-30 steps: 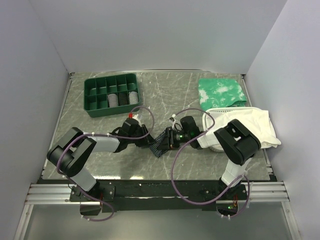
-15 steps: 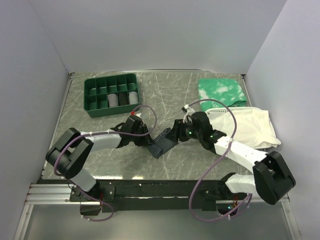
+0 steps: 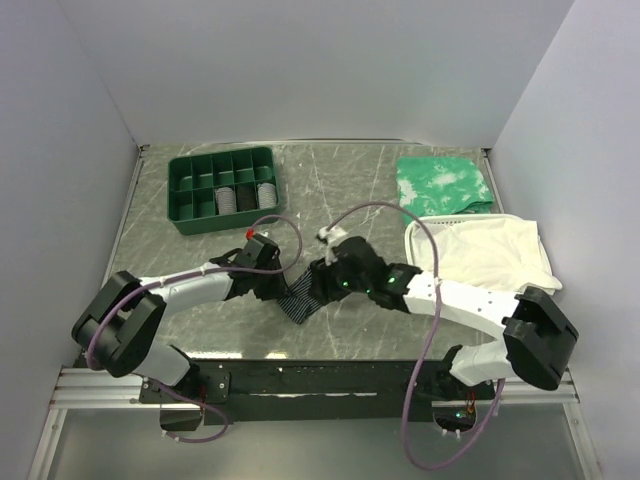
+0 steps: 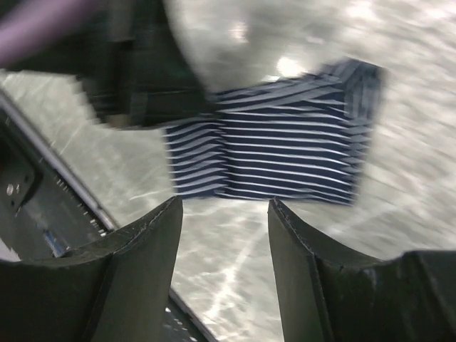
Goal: Roll the underwear
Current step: Roll the underwear to the center of the board.
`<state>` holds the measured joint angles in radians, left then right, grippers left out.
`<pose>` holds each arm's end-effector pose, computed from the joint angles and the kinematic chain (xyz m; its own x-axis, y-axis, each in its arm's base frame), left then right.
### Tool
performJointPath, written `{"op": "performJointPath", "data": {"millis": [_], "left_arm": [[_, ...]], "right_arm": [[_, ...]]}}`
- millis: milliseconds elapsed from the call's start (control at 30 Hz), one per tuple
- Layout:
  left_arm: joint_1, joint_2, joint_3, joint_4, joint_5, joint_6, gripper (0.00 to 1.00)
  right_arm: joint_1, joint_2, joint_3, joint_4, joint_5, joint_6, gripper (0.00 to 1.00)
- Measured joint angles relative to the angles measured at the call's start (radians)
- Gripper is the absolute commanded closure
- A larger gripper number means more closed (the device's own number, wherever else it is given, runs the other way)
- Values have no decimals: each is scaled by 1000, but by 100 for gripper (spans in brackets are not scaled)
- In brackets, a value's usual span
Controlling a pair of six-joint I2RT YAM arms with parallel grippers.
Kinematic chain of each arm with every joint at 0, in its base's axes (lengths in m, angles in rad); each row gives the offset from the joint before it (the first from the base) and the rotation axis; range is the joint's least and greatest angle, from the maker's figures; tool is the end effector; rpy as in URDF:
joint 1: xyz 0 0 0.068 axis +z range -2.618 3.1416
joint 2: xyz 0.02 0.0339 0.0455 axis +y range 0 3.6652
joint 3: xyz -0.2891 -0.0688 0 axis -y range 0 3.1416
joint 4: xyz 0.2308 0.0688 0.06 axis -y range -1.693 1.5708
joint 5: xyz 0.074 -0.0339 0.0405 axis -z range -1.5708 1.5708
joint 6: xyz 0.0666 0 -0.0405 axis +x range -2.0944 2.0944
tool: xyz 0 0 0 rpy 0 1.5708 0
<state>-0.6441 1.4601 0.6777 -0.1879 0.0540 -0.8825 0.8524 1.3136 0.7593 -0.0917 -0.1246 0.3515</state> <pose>0.2165 -0.1671 0.1648 -0.9010 -0.2878 -0.3245 -0.1132 0.8782 -0.4647 0.1821 0.2209 0.2383 -0.6517 -0.2264 -0.7239 -0.6263 0.6990 0.3452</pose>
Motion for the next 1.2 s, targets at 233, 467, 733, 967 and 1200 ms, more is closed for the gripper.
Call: {"op": "performJointPath", "data": {"millis": [233,467,733,967,1200], "left_arm": [[0,3,36,-87,-11,2,77],[0,40,80,-134,-7,13,77],[8,43,82,-133,9,24,77],[26,44,80,-132,32,27,77],[39,44,77,-130,48,32,77]], "right_arm": [[190,91,77,-29,141,-57,39],[281,240,155,-63,223,-107,34],[307,311,194,-51,272,-115,33],[307,374,217,-20,298,-112,33],[307,409,217,14,299,-96,37]]}}
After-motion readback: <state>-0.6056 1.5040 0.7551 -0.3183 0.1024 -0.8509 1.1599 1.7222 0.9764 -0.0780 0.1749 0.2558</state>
